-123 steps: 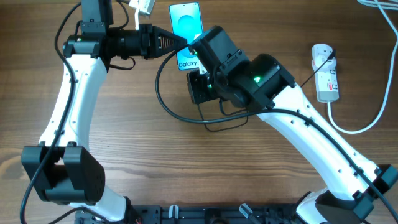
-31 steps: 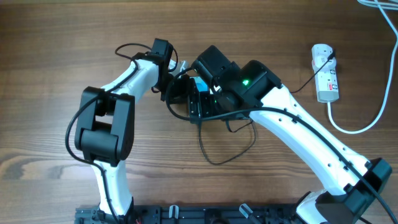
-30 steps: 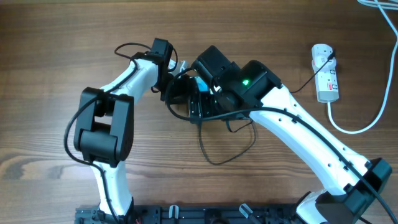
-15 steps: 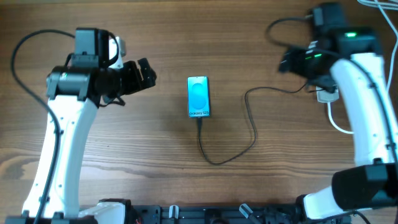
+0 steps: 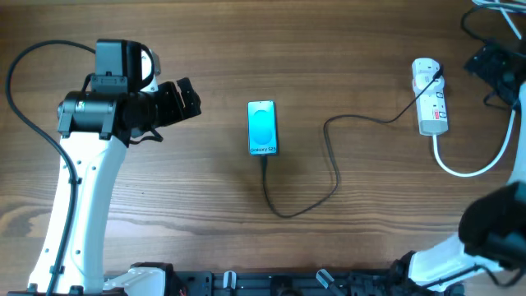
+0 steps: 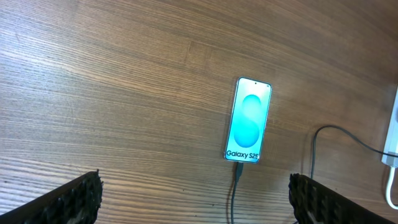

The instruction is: Plug charger to phone and switch on socket

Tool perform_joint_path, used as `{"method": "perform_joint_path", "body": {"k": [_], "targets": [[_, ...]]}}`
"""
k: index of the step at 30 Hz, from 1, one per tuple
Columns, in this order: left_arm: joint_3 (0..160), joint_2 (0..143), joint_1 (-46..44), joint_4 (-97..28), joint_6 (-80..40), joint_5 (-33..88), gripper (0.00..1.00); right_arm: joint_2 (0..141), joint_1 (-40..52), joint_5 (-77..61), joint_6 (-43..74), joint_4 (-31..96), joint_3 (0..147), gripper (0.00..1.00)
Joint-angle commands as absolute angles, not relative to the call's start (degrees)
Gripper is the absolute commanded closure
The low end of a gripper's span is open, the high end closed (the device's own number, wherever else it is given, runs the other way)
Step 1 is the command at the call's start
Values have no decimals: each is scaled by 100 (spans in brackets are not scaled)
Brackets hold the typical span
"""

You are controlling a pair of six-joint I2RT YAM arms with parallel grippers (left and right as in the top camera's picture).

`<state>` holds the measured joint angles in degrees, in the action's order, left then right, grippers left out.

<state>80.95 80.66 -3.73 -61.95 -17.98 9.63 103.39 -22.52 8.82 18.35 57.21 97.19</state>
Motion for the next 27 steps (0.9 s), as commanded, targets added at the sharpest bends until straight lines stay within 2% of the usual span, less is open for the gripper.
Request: {"method": "perform_joint_path", "body": {"k": [1, 5, 8, 27], "targets": [[8101, 8020, -346, -6202, -1846, 888, 0, 10855, -2357, 1020, 1173, 5660, 9701, 0], [8101, 8020, -346, -6202, -1846, 888, 0, 11351, -2556, 530, 854, 5483, 9701, 0], [8101, 8020, -346, -6202, -1846, 886, 0, 11782, -2694, -163, 139, 5398, 9701, 0], [8101, 8020, -346, -6200, -1846, 888, 0, 13008, -2799, -913, 202, 4484, 9701, 0]]}}
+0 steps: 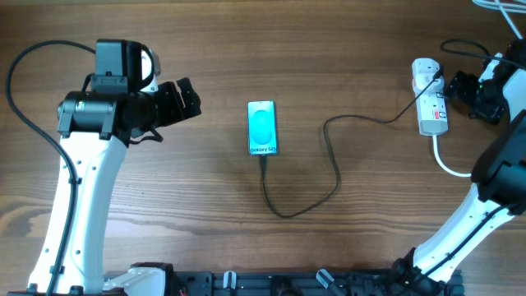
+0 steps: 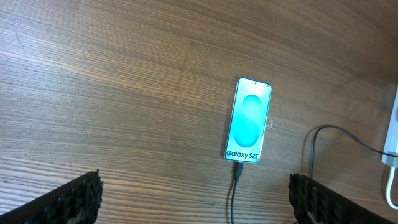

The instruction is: Plug charger to phone and switch on socket

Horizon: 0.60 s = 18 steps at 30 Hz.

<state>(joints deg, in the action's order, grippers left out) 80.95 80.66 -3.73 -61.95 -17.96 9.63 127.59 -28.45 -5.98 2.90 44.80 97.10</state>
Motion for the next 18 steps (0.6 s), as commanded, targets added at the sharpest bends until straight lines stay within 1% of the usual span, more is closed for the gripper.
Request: {"method": "perform_joint_path", "body": {"k": [1, 6, 10, 18], "targets": [[8101, 8020, -346, -6202, -1846, 888, 0, 13008, -2799, -1011, 180, 4512, 9701, 0], [8101, 8020, -346, -6202, -1846, 888, 0, 13008, -2799, -1066, 150, 4700, 9701, 0], [8101, 8020, -346, -6200, -1846, 888, 0, 13008, -2792, -1514, -115, 4772, 9701, 0], [8101, 8020, -346, -6202, -1846, 888, 0, 13008, -2779, -1511, -123, 4801, 9701, 0]]}}
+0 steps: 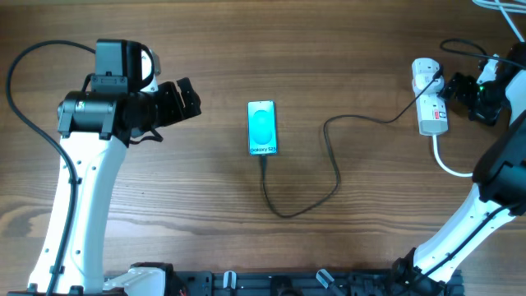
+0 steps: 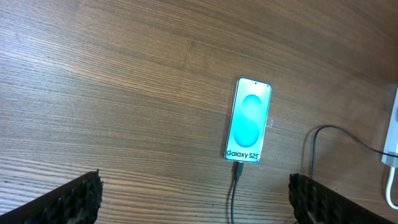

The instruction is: Plug charger to phone and switch on socket

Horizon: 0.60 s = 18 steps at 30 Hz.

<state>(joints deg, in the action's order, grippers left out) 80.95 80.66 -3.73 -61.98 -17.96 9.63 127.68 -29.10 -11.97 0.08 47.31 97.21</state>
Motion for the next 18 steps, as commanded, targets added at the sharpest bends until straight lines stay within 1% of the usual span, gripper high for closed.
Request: {"method": "perform_joint_path", "body": {"k": [1, 3, 7, 11, 13, 18], "targets": [[8101, 8020, -346, -6202, -1846, 888, 0, 13006, -2779, -1509, 30, 4840, 9701, 0], [8101, 8020, -346, -6202, -1846, 888, 0, 12803, -2856, -1492, 554, 5050, 9701, 0], [8101, 8020, -346, -6202, -1848, 888, 0, 12280, -2952, -1487, 633, 5247, 9701, 0], [8101, 8020, -346, -6202, -1846, 888, 0, 11384, -2969, -875, 939, 5655, 9701, 0], [8101, 8020, -346, -6200, -1846, 888, 0, 10728, -2958, -862, 1295, 6060, 9701, 0], [8101, 8020, -346, -6202, -1846, 888, 0, 9736, -2663, -819, 1291, 6694, 9699, 0]]}}
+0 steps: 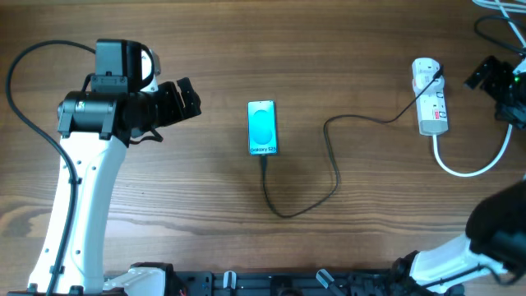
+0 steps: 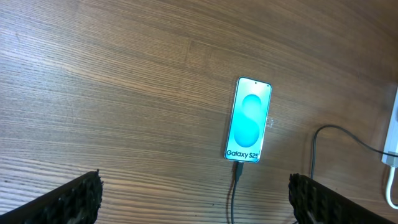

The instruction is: Plug charger to phone and switch on socket

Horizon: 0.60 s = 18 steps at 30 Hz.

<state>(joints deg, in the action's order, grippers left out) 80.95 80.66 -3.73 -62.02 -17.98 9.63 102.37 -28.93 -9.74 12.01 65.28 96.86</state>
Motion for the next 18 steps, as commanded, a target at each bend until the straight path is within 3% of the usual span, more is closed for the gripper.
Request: {"method": "perform_joint_path", "body": {"k": [1, 4, 11, 18], "targets": [[8101, 8020, -346, -6202, -1846, 888, 0, 9500, -2512, -652, 1286, 6788, 9675, 0], [8101, 8020, -346, -6200, -1846, 888, 0, 8696, -2067, -429, 1288, 6665, 9214, 0], [8101, 8020, -346, -6200, -1846, 888, 0, 6143, -1074, -427, 1614, 4956, 6370, 0], [8101, 8020, -346, -6202, -1846, 888, 0, 4447, -950, -381, 1955, 4584, 5013, 0]]}}
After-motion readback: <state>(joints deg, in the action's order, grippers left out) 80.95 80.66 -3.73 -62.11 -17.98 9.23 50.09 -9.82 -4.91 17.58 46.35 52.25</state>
